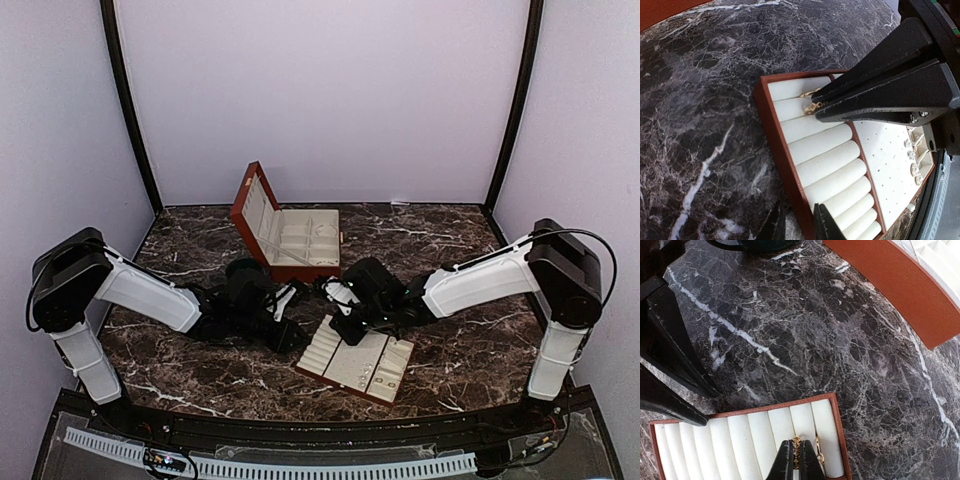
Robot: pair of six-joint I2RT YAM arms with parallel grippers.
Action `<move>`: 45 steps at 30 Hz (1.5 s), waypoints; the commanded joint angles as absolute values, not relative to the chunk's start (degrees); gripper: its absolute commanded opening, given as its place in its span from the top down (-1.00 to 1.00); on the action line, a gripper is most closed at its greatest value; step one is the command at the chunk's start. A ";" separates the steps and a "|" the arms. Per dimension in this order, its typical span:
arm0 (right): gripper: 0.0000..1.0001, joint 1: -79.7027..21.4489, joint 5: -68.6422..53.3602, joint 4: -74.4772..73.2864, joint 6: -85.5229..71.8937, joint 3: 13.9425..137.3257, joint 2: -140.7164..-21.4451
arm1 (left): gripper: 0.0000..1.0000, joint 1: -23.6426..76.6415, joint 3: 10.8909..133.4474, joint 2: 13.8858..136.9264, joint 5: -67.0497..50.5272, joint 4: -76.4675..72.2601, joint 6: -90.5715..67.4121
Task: Organize the mixed jewelry
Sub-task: Place the ring in the ring tray.
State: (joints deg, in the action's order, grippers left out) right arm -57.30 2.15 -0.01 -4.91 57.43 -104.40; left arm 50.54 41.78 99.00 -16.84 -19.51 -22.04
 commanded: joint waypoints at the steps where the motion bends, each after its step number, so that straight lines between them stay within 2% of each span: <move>1: 1.00 -56.80 1.80 0.70 -4.22 57.97 -105.18 | 0.60 50.88 41.30 98.75 -15.99 -17.14 -21.31; 19: 1.00 -54.76 -1.78 0.18 -3.67 56.96 -108.71 | 0.64 50.89 41.48 98.96 -16.35 -17.31 -21.62; 26: 1.00 -54.58 -1.87 -3.09 -4.09 57.95 -105.77 | 0.63 50.91 41.57 98.48 -16.27 -17.31 -21.68; 30: 0.68 -54.56 -2.62 -6.22 -3.71 60.59 -104.04 | 0.52 50.95 42.19 98.56 -16.50 -16.65 -21.56; 35: 0.42 -54.58 -4.87 -8.07 -3.51 62.21 -101.11 | 0.49 50.97 42.19 98.21 -16.38 -16.48 -21.63; 42: 0.39 -54.19 -4.69 -7.88 -5.10 62.78 -99.56 | 0.47 50.97 41.79 97.82 -16.27 -16.68 -21.84; 45: 0.50 -54.06 -3.85 -8.48 -5.37 63.54 -100.68 | 0.49 51.04 41.75 97.86 -16.45 -16.92 -21.97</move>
